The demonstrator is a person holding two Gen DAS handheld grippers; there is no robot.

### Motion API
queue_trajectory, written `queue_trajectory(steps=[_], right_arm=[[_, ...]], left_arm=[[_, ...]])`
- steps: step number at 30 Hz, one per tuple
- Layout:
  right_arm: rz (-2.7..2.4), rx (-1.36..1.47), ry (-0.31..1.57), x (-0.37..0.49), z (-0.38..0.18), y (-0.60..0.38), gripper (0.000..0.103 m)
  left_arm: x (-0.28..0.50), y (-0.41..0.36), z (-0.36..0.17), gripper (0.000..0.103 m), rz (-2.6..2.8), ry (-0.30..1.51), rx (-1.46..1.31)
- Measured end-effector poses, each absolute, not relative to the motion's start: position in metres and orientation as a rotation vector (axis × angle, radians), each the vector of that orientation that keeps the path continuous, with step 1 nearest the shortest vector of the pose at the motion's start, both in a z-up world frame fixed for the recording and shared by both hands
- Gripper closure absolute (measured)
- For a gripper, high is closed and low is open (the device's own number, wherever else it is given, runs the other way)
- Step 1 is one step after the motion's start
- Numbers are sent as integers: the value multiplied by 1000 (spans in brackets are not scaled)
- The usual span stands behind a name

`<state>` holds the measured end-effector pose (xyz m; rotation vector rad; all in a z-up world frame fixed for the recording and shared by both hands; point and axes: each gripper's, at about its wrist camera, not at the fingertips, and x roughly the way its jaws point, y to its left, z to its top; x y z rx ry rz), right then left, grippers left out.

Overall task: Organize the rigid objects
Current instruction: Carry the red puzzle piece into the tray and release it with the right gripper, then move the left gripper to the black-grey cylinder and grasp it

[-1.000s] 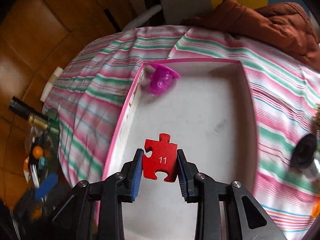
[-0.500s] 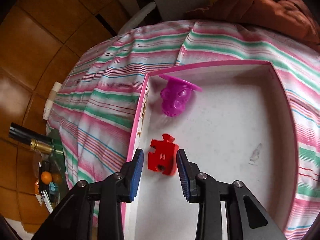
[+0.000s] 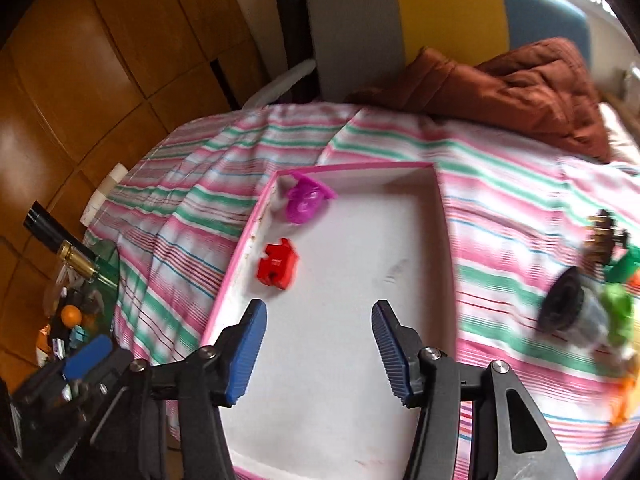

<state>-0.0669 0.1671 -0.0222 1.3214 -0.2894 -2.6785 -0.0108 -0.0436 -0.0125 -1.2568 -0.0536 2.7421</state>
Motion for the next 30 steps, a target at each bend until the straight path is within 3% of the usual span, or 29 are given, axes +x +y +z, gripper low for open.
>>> queue_trajectory(steps=[30], right_arm=[[-3159,1260,-530,48,5,376,39]], left_arm=[[-5,70,-4,62,2500,178,-1174]])
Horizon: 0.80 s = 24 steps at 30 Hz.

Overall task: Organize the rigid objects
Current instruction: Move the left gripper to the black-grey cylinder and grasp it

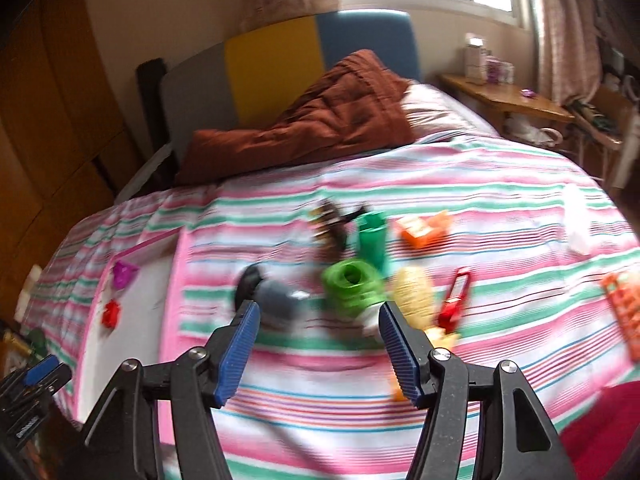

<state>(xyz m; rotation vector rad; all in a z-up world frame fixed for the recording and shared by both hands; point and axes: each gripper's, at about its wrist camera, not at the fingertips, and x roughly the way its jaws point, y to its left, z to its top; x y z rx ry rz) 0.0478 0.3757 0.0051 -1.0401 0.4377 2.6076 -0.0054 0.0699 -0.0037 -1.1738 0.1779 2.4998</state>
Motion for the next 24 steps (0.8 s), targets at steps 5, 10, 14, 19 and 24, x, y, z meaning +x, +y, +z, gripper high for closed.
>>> queue_trajectory(steps=[5,10,14,19,24], right_arm=[[2537,-982,419,63,8,418,38],[2486,-955,435,77,-2,458,38],[2467,-937,516,86,-12,478,38],[2446,-956,617,84,-18,488,38],[2471,-962,672,81,-18,485,36]], left_arm=[[-11,98,-6,62,2382,161,-1203],[-13,144,-7,62,2278,216,-1183],[-24,184,-16,62,2162,236,-1207],[-37,228,-25,26,2106,257,-1220],[-45,272,-35,20,2077,339,-1184]])
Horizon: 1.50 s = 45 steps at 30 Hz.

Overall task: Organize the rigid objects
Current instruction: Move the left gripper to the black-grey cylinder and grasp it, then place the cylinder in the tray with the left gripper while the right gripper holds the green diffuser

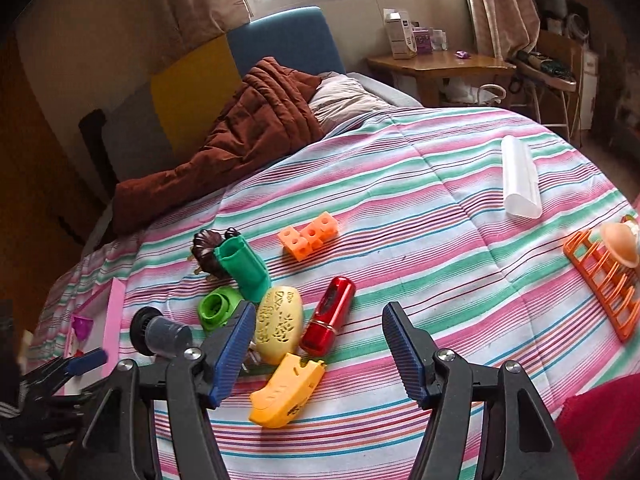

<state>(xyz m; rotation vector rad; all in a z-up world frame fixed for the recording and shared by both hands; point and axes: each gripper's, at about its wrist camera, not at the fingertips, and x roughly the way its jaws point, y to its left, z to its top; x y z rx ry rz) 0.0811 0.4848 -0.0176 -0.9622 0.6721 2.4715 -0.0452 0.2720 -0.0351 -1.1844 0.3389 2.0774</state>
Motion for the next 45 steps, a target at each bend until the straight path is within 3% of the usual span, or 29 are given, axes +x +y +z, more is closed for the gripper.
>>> queue_trajectory(steps=[10,11,12,20,25,38,40,43,45], right_arm=[[2480,-954,688,81,-15,483,31],[2477,-958,685,81,-16,482,31],[2476,-961,685,80,-16,482,31],[2521,-1028,629,71,-24,469,31],[2630,-1157,517,50,-29,439,31],[2573,-1570,23,-65,-71,396,32],[2544,-1619,-8,-72,-80,394,35],[2524,-1639,22,-73,-85,392,50],[2530,-1657,49,-67,-84,384,50]], left_arm=[[-78,317,-68,18,2088,477,-1243],[-80,318,-69,21,2088,476,-1246],[-79,318,-70,37,2080,462,-1235],[-65,279,-58,38,2103,334,-1198],[-46,241,-34,38,2133,254,-1143],[-26,147,5,38,2261,118,-1090],[-25,134,7,38,2286,106,-1087],[-23,114,9,38,2318,79,-1091],[-21,101,10,38,2345,70,-1089]])
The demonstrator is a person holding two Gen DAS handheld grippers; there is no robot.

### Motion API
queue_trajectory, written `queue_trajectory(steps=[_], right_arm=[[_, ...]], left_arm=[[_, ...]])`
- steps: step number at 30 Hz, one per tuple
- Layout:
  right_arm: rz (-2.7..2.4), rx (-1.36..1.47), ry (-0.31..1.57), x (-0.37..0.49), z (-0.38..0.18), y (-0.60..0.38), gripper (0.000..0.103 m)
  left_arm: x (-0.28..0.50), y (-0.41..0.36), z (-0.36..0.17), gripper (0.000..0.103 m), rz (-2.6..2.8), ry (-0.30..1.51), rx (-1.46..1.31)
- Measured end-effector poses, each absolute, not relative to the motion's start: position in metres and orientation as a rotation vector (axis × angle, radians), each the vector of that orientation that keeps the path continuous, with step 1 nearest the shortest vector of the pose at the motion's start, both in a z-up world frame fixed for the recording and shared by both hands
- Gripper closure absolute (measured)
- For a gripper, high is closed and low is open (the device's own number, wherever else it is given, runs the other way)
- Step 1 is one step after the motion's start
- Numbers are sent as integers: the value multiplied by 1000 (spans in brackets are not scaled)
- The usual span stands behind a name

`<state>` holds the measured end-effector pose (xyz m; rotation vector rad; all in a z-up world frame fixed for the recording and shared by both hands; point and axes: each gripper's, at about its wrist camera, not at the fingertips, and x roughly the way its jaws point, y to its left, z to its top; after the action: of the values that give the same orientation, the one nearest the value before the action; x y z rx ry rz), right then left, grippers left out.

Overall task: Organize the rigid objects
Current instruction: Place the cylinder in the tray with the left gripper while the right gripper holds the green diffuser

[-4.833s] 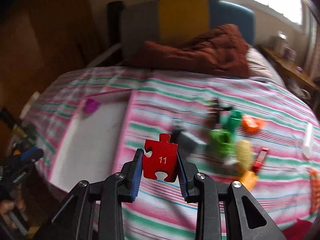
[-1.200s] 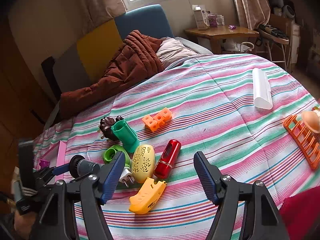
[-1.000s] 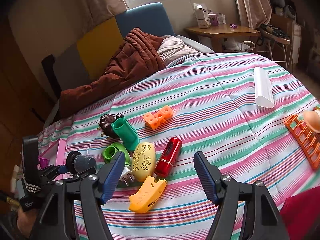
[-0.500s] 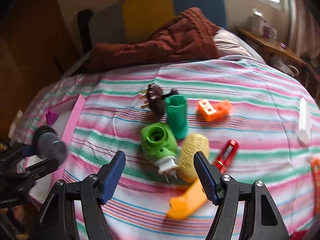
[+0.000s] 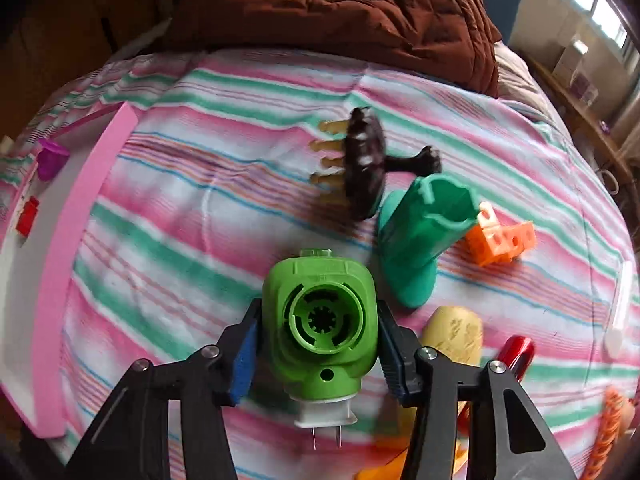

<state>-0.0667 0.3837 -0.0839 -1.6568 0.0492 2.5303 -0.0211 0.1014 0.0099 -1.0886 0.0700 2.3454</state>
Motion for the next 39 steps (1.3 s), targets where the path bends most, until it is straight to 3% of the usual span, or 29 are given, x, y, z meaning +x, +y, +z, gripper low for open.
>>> queue_trajectory(steps=[9,16,39], right_arm=[[2660,-1670,85,-12,-87,328,50],[2661,-1598,107,-3,-89,323,50],[2690,-1498,142,8,-91,324,50]], left_arm=[[-9,36,4,38,2476,7,-1125],[4,5,3,38,2602,68,-1137],[6,12,-2,38,2573,80,-1183]])
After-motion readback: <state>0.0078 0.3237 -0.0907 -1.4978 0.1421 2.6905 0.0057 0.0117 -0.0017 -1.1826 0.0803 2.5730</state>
